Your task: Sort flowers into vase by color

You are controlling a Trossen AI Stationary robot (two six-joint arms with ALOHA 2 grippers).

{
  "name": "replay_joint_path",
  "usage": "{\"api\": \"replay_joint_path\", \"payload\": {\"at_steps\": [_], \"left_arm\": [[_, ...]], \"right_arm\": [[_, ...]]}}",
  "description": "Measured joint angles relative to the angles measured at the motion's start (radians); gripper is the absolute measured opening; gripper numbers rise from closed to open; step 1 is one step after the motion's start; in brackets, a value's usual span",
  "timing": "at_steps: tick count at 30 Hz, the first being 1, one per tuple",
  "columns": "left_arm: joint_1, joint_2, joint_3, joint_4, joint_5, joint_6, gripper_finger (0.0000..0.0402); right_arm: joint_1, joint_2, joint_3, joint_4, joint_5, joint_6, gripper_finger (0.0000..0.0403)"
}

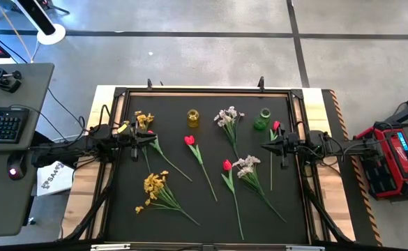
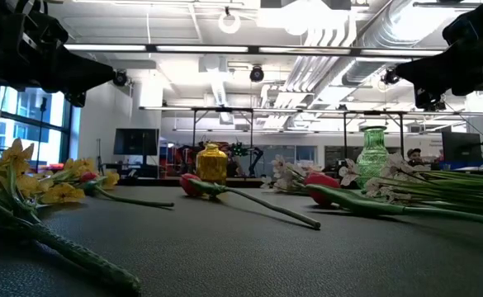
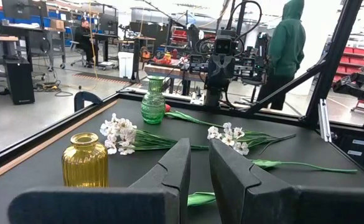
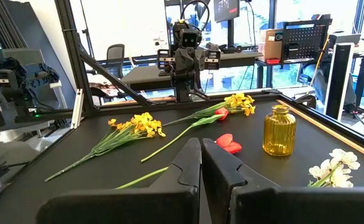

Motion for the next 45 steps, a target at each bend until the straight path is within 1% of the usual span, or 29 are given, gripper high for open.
{"api": "replay_joint_path", "payload": {"at_steps": [4,9,21,22,24,26,27,28,30,33,36,39,42,45], "left_arm": [[0.000,0.000,0.000,0.001,0.000,0.002,0.0045],[0.000,0.000,0.000,0.008,0.000,0.050,0.0046],[0.000,0.000,0.000,0.008,0.000,0.051,0.0046],[0.000,0.000,0.000,0.008,0.000,0.051,0.0046],[0.000,0.000,0.000,0.007,0.000,0.051,0.0045],[0.000,0.000,0.000,0.007,0.000,0.052,0.0045],[0.000,0.000,0.000,0.007,0.000,0.052,0.0046],[0.000,0.000,0.000,0.007,0.000,0.051,0.0045],[0.000,0.000,0.000,0.007,0.000,0.052,0.0046],[0.000,0.000,0.000,0.007,0.000,0.052,0.0046],[0.000,0.000,0.000,0.008,-0.014,0.053,0.0045],[0.000,0.000,0.000,0.007,-0.018,0.053,0.0045],[0.000,0.000,0.000,0.007,-0.019,0.053,0.0046],[0.000,0.000,0.000,0.007,-0.019,0.053,0.0046]], "right_arm": [[0.000,0.000,0.000,0.000,0.000,0.000,0.0000],[0.000,0.000,0.000,0.000,0.000,0.000,0.0000],[0.000,0.000,0.000,0.004,0.007,0.014,0.0000],[0.000,0.000,0.000,0.014,0.006,0.069,0.0000],[0.001,0.000,0.000,0.044,-0.006,0.306,0.0000],[-0.001,0.000,0.000,0.091,0.031,0.512,0.0000],[-0.001,0.000,0.000,0.107,0.062,0.568,0.0000],[-0.001,0.000,0.000,0.120,0.090,0.594,0.0000],[-0.001,0.003,0.000,0.135,0.103,0.601,0.0000],[0.006,0.023,0.000,0.202,0.055,0.539,0.0000],[0.036,0.084,0.005,0.298,-0.015,0.523,0.0000],[0.092,0.200,0.058,0.293,-0.004,0.493,0.0000],[0.152,0.355,0.148,0.231,0.042,0.470,0.0000],[0.211,0.538,0.283,0.077,0.090,0.476,0.0000]]}}
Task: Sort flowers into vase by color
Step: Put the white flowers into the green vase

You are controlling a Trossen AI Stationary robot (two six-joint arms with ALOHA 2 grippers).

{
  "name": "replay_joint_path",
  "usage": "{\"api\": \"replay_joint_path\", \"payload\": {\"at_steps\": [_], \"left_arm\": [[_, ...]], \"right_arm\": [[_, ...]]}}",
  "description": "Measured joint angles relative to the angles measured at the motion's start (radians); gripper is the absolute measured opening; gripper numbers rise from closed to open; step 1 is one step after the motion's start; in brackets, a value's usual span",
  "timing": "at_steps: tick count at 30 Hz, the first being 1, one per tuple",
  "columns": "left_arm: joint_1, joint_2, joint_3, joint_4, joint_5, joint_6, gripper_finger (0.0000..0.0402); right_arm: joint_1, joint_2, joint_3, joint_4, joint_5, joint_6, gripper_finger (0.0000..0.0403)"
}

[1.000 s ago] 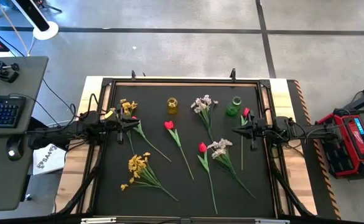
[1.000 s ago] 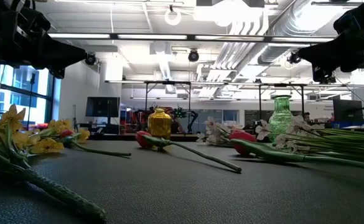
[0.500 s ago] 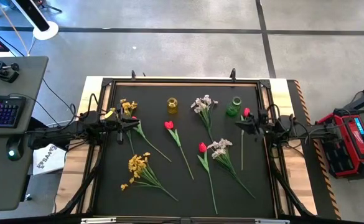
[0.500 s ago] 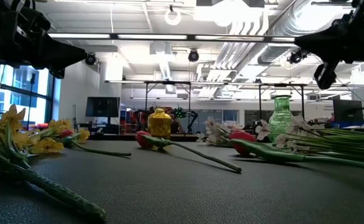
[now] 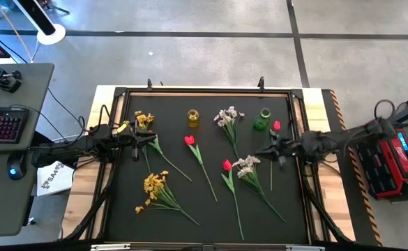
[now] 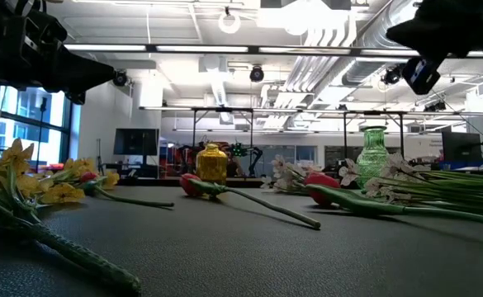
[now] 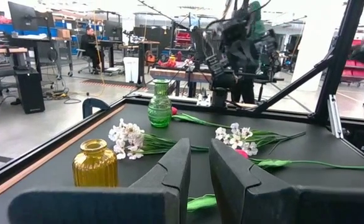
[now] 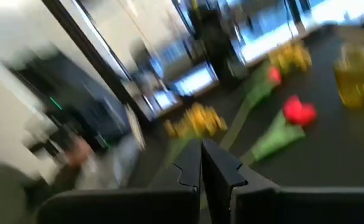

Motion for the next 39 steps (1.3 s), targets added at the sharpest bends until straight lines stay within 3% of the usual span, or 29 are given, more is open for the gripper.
{"api": "replay_joint_path", "payload": {"at_steps": [7,11,15,19,25,31,39], "left_arm": [[0.000,0.000,0.000,0.000,0.000,-0.002,0.0045],[0.000,0.000,0.000,0.000,0.000,-0.036,0.0046],[0.000,0.000,0.000,0.001,0.000,-0.050,0.0046],[0.000,0.000,0.000,0.011,0.000,-0.022,0.0046],[0.000,0.000,0.000,0.009,0.000,-0.052,0.0046],[0.000,0.000,0.000,0.004,0.003,-0.053,0.0045],[0.000,0.000,0.000,0.001,0.003,-0.055,0.0045]], "right_arm": [[0.101,0.429,0.448,-0.543,0.044,0.191,0.0001],[0.159,0.654,0.675,-0.784,-0.022,0.342,0.0020],[0.195,0.850,0.860,-1.004,-0.127,0.531,0.0071],[0.232,1.000,0.977,-1.151,-0.251,0.604,0.0142],[0.275,1.087,0.903,-1.123,-0.294,0.655,0.0206],[0.324,1.081,0.718,-0.905,-0.341,0.828,0.0206],[0.364,1.080,0.618,-0.863,-0.347,0.913,0.0203]]}}
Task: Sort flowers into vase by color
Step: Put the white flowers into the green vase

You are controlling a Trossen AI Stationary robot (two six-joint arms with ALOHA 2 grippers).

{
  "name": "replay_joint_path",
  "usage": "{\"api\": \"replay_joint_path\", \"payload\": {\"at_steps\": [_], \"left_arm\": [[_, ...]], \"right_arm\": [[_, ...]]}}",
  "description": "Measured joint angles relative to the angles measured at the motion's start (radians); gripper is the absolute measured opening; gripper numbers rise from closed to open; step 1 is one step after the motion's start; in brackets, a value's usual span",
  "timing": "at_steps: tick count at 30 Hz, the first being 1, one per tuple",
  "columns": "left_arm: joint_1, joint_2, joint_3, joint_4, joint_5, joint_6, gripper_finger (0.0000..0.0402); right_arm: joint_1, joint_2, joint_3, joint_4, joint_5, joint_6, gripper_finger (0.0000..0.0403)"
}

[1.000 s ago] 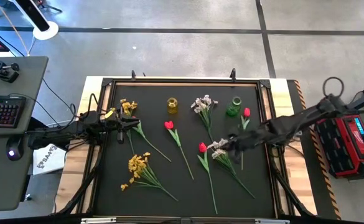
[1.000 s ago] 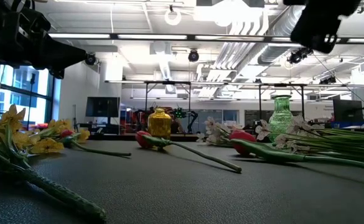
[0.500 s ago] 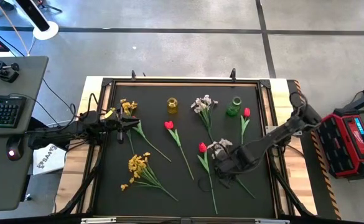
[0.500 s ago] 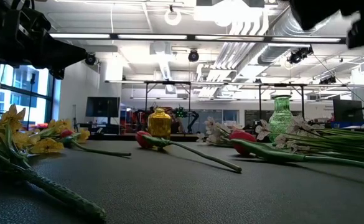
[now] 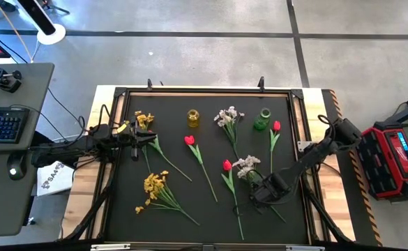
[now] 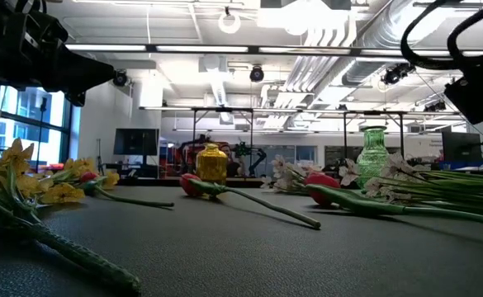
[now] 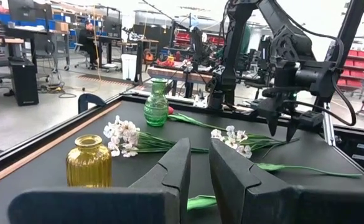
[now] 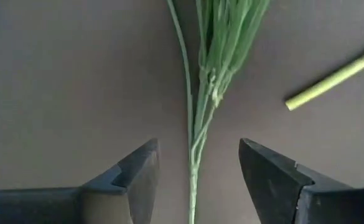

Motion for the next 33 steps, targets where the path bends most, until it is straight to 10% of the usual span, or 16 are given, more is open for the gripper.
{"api": "replay_joint_path", "payload": {"at_steps": [19,25,33], "left_arm": [[0.000,0.000,0.000,-0.001,0.000,-0.026,0.0045],[0.000,0.000,0.000,-0.001,0.000,-0.027,0.0045],[0.000,0.000,0.000,0.000,0.000,-0.043,0.0045]], "right_arm": [[0.029,-0.020,-0.093,0.127,0.151,-0.049,0.0011],[0.106,-0.162,-0.095,0.283,0.497,-0.108,0.0004],[0.110,-0.275,-0.100,0.609,1.012,-0.693,0.0001]]}}
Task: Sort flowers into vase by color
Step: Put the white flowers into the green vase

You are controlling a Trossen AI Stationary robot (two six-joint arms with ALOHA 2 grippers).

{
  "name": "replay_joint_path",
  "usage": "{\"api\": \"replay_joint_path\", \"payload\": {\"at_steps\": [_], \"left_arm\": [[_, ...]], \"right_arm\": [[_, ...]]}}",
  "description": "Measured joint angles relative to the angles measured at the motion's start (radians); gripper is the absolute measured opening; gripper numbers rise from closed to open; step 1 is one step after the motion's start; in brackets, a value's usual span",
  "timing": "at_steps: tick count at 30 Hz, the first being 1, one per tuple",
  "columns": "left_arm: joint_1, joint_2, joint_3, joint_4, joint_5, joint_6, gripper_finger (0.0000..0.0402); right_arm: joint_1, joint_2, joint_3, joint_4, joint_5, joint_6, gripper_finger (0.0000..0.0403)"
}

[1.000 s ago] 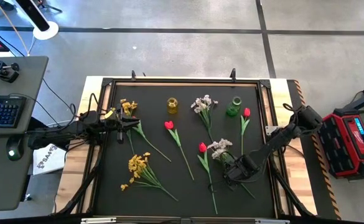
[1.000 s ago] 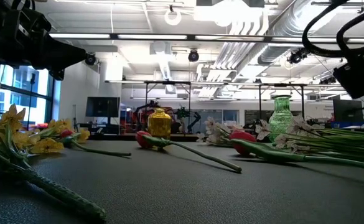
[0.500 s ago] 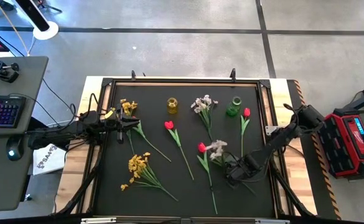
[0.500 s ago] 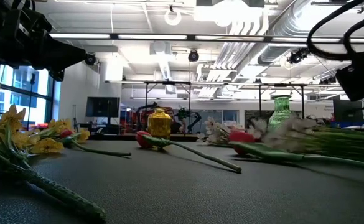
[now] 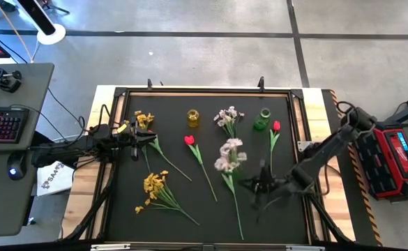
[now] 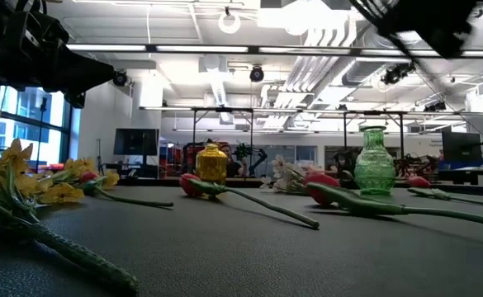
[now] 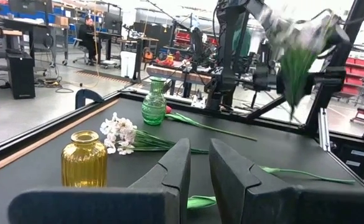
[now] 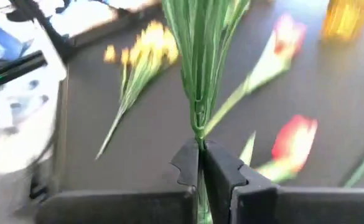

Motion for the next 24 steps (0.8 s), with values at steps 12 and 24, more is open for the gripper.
{"api": "replay_joint_path", "payload": {"at_steps": [12,24], "left_arm": [[0.000,0.000,0.000,0.001,0.000,0.009,0.0045],[0.000,0.000,0.000,0.005,0.000,0.009,0.0045]], "right_arm": [[-0.281,-0.194,-0.529,1.085,0.069,-0.717,0.0000],[-0.434,-0.510,-0.612,1.330,0.272,-1.367,0.0000]]}}
